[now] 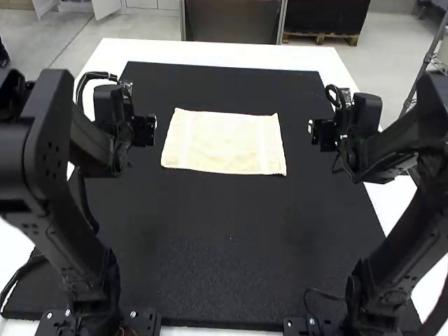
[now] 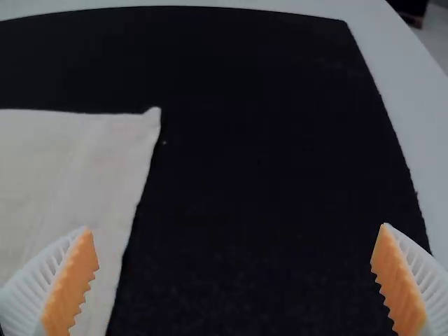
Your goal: Fold the towel.
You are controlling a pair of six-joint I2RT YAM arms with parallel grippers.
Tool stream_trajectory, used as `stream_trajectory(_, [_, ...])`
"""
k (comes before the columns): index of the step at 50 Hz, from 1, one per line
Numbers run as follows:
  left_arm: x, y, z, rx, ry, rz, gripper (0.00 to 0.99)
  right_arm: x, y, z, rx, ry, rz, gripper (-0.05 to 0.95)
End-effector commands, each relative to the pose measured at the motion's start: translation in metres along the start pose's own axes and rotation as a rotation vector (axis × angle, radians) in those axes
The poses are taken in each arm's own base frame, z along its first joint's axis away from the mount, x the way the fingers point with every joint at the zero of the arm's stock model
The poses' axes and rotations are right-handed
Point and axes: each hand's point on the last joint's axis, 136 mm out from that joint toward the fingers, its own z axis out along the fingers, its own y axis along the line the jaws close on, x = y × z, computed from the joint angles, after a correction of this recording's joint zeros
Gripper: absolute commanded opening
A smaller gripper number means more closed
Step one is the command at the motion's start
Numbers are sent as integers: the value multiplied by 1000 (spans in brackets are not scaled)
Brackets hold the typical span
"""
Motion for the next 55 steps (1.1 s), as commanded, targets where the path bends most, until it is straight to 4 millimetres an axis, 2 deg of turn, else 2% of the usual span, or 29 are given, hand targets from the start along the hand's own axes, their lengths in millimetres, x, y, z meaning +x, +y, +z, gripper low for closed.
stream_trajectory(1, [-17,-6,15,50,-10,11,944,-17,19,10,-94,-26,1,902])
stream_trajectory(12, [-20,0,32,61,23,-2,944,-16,25,33,-125,32,11,902])
stream_trajectory(18, [-26,-6,41,93,32,-4,943,-14,32,47,-142,47,9,902])
stream_trajectory(28, [-18,-18,56,169,100,-14,939,0,38,69,-164,94,19,902])
stream_trajectory(41, [5,-23,80,213,209,8,934,17,42,98,-177,143,23,902])
stream_trajectory(51, [0,-21,99,210,205,6,934,15,55,111,-201,138,12,903])
stream_trajectory(55, [0,-28,104,223,209,11,934,13,60,115,-209,134,16,905])
